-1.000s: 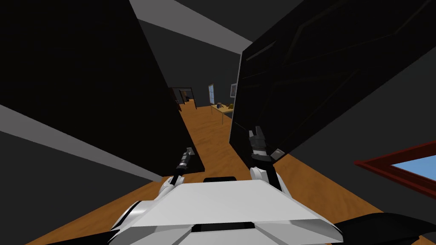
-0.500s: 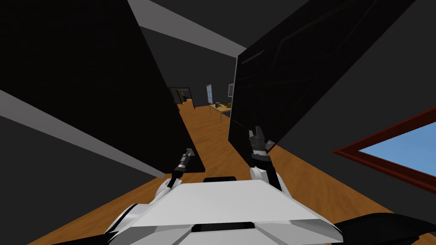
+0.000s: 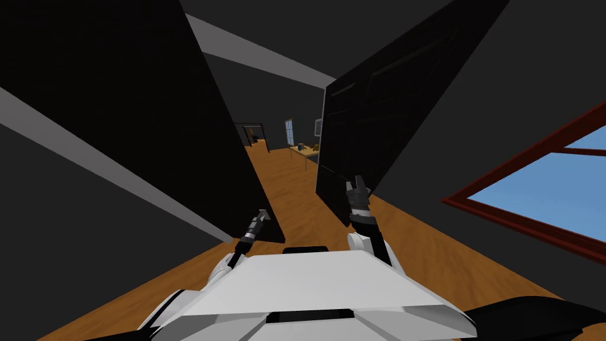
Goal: Pull the door open
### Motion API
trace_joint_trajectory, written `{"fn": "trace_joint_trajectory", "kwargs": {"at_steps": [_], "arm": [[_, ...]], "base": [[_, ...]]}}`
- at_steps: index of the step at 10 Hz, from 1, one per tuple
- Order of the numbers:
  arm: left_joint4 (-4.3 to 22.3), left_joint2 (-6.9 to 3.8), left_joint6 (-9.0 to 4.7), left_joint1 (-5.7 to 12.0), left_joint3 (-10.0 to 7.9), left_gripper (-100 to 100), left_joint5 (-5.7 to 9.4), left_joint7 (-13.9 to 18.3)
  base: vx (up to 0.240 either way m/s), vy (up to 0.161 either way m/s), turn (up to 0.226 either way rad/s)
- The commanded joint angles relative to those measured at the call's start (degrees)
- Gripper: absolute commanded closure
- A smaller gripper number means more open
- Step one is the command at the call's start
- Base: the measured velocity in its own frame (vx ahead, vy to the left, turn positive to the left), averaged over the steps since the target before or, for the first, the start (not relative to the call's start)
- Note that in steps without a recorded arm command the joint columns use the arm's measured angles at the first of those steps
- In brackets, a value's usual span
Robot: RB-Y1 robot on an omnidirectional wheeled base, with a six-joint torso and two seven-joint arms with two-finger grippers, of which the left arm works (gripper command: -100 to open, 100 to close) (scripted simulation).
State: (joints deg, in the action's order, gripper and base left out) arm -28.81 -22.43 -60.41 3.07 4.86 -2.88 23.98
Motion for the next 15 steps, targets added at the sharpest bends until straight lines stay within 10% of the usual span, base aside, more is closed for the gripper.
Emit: {"fn": "trace_joint_trajectory", "kwargs": {"at_steps": [1,15], "arm": [[0.0,-0.89,-2.07,-0.90,0.63,100,-0.46,0.9],[2.7,-5.00,-12.76,-5.63,3.11,100,-2.30,4.4]], "base": [[-0.219,0.089,-0.173],[-0.164,0.080,-0.121]]}}
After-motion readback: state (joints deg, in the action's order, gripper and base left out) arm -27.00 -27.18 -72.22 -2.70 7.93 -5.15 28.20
